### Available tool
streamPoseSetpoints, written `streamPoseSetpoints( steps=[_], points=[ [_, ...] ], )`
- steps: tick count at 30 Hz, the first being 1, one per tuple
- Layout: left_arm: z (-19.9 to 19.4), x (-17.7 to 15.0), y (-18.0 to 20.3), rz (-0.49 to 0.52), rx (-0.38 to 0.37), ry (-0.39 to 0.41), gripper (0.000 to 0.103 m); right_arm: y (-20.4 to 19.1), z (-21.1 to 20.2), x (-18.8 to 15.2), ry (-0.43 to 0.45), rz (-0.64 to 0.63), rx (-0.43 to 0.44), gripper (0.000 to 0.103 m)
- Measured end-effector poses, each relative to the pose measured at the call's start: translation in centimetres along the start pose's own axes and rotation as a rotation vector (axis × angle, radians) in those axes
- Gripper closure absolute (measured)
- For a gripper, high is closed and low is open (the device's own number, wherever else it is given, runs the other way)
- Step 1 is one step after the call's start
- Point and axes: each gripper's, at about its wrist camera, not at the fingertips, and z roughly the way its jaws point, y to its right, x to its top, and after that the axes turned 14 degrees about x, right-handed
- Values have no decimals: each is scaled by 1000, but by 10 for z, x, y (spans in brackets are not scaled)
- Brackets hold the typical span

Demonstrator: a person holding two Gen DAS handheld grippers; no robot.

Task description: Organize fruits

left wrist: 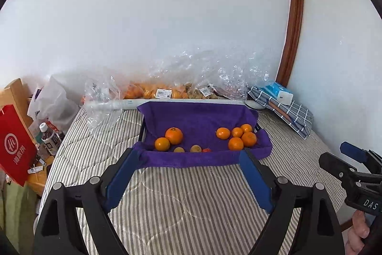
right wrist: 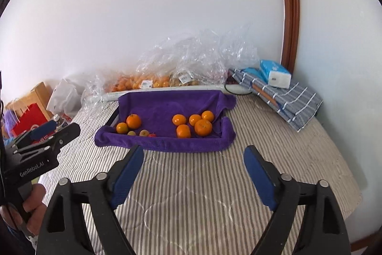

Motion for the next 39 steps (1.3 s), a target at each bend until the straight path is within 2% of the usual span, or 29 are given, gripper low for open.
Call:
streamPoseSetpoints(
  steps=[6,13,39],
  points=[
    [-33,-11,0,9,11,2,16,-6,-34,-13,9,34,29,9],
    [-55,-17,4,17,21,13,16,-5,-59,-24,29,52,17,9],
    [-70,-16,-1,5,15,37,16,-1,-71,-24,40,59,-15,9]
  ],
)
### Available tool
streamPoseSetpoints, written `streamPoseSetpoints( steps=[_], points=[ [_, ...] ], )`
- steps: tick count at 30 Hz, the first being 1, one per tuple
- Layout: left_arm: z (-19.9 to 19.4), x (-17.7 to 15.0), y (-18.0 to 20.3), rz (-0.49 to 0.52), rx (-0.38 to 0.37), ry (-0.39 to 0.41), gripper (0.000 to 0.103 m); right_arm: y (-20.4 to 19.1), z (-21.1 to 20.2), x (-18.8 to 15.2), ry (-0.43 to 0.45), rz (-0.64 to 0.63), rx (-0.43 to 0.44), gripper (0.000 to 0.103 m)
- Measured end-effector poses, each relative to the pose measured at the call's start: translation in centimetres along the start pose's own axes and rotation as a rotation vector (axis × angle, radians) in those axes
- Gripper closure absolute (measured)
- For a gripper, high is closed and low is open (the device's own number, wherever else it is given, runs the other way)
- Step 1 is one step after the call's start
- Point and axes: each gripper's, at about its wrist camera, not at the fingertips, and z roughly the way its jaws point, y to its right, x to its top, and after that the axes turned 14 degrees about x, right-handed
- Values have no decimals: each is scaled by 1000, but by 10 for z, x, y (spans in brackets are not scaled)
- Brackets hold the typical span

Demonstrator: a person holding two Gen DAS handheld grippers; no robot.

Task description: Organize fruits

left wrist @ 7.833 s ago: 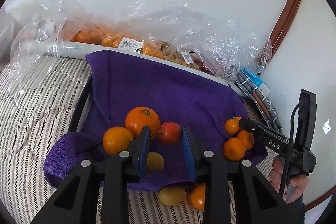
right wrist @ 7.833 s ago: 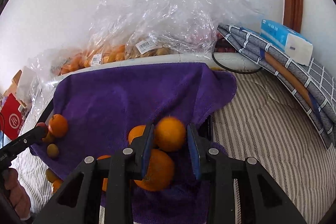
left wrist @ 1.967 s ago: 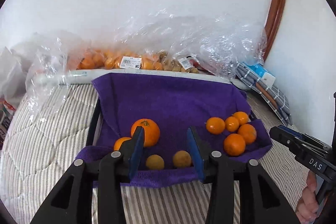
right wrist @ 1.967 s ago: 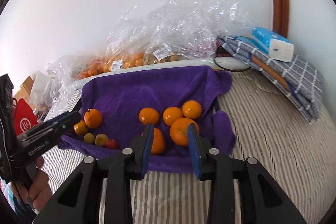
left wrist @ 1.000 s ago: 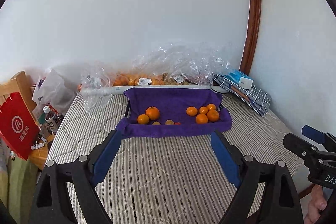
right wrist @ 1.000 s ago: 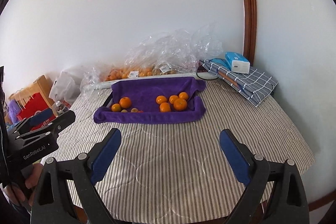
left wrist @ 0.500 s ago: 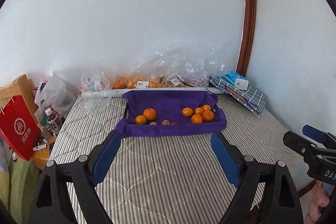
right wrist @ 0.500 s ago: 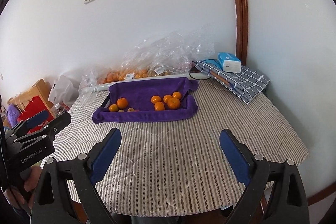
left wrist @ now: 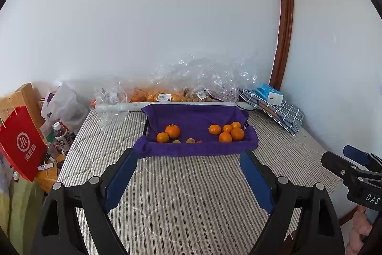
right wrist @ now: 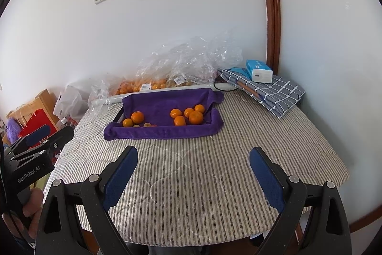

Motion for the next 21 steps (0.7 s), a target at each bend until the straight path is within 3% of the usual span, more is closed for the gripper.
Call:
streamPoseSetpoints(
  steps=[21],
  points=[
    [-1,1,-4,-13,5,-7,16,-2,0,-1,1,15,4,9]
  ],
)
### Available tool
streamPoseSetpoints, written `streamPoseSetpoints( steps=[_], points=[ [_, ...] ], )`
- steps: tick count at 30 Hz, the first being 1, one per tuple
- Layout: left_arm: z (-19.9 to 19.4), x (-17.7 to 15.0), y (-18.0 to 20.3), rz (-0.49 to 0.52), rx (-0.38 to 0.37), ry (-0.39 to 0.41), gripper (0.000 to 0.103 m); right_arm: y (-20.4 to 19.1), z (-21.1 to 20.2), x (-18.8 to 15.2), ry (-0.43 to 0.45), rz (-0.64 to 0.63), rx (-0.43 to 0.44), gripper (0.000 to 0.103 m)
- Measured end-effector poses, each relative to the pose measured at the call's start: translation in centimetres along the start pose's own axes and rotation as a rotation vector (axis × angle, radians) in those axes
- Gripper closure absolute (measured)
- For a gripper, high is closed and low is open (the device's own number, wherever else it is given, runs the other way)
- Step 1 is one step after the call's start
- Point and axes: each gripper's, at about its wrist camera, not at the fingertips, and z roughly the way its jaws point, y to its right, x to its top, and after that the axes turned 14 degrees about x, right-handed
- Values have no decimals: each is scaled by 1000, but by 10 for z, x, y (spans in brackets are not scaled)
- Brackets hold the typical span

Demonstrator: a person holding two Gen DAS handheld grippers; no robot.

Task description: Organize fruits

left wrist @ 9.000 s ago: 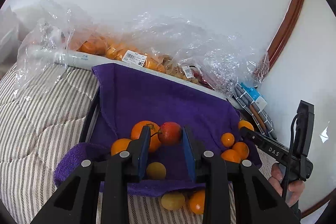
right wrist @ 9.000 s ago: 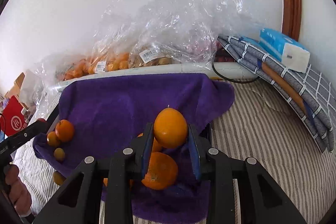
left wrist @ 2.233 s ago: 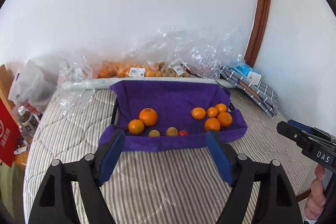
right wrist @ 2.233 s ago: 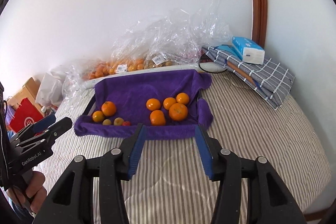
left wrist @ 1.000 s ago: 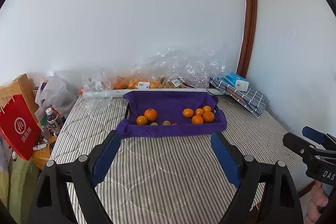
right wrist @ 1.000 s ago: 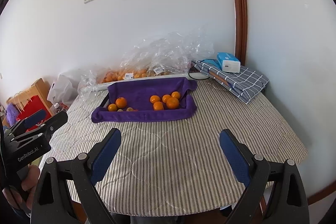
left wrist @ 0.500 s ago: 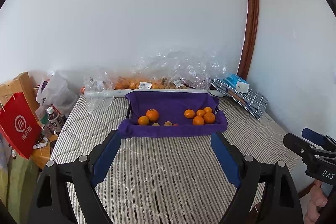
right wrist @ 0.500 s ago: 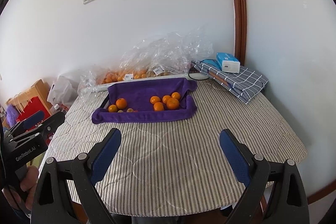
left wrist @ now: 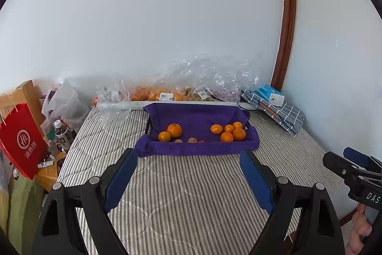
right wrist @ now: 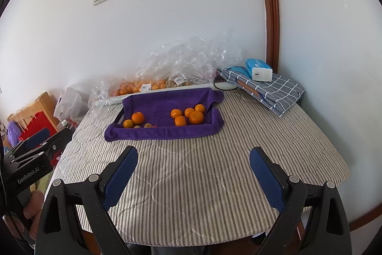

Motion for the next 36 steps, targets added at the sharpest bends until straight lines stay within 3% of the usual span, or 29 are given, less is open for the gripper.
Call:
streamPoseSetpoints(
  steps=[36],
  points=[
    [-1,0,-2,-6,4,-1,16,-5,-1,-2,6,-3,7,9]
  ],
)
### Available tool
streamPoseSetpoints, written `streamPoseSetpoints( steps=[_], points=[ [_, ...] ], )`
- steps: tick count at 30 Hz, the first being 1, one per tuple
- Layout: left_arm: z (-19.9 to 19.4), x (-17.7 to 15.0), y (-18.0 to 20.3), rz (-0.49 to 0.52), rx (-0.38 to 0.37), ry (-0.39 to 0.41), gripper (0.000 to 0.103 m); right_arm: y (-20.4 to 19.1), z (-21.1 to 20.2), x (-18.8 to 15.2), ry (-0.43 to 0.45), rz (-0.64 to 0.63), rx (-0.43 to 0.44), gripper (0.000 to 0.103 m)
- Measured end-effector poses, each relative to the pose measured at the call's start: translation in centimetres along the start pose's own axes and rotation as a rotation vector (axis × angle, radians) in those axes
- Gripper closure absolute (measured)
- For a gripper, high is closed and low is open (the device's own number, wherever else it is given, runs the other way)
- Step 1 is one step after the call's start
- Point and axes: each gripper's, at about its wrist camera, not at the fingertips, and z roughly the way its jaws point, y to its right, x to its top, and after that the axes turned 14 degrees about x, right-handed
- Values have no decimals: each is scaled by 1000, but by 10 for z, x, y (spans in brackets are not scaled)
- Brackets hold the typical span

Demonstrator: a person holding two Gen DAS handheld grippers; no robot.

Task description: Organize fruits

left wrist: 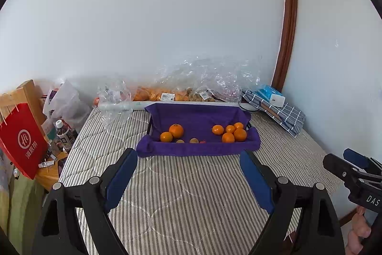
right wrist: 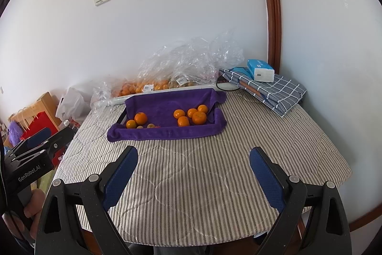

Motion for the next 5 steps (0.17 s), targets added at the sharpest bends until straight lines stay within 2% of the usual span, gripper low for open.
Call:
streamPoseSetpoints(
  steps=[5],
  points=[
    [1,0,0,-1,13,-2,16,-1,0,0,-1,-1,-1,9]
  ],
)
